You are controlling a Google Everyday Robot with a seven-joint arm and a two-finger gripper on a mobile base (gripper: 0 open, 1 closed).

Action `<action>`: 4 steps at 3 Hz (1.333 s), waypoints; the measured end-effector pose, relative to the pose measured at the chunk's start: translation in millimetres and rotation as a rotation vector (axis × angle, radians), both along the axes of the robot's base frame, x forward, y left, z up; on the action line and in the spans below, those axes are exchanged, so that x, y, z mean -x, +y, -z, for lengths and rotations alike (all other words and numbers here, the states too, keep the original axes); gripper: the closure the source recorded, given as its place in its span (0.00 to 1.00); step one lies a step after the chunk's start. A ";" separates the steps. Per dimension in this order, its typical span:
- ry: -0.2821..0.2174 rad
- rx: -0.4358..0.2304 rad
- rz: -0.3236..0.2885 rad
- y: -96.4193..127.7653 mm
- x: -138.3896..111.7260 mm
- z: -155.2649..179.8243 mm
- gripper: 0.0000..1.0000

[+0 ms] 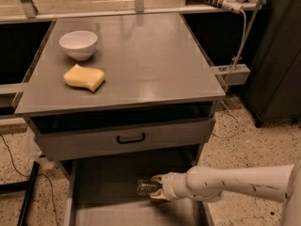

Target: Place water bottle into middle drawer

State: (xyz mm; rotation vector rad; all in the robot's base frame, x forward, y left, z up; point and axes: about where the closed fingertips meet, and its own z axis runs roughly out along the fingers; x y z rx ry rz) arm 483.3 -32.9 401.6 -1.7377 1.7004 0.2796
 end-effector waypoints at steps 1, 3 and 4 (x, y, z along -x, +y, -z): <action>0.000 0.000 0.000 0.0 0.0 0.0 0.59; 0.000 0.000 0.000 0.1 0.0 0.0 0.12; 0.000 0.000 0.000 0.1 0.0 0.0 0.00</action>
Offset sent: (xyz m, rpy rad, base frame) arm 0.0000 0.0000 0.0000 0.0000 0.0000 0.0000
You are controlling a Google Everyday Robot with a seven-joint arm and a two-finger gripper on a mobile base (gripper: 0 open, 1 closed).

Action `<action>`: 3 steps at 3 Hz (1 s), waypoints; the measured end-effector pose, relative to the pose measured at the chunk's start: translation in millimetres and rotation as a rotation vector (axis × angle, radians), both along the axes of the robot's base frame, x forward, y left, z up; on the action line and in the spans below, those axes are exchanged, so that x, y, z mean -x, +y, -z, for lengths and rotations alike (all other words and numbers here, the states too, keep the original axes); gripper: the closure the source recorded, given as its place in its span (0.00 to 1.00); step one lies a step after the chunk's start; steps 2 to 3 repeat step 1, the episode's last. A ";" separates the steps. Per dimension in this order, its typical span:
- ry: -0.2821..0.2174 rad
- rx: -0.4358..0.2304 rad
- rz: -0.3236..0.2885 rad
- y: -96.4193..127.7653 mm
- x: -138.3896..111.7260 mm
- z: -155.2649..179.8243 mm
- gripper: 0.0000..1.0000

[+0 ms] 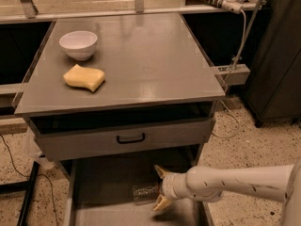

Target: Place water bottle into middle drawer

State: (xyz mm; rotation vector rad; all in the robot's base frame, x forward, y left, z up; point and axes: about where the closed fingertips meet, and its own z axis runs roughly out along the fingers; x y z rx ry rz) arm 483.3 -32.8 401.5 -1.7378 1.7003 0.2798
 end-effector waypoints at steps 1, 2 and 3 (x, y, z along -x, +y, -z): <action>0.000 0.000 0.000 0.0 0.0 0.0 0.00; 0.000 0.000 0.000 0.0 0.0 0.0 0.00; 0.000 0.000 0.000 0.0 0.0 0.0 0.00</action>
Offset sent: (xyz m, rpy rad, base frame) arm 0.0000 0.0000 0.0000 0.0000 0.0000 0.0000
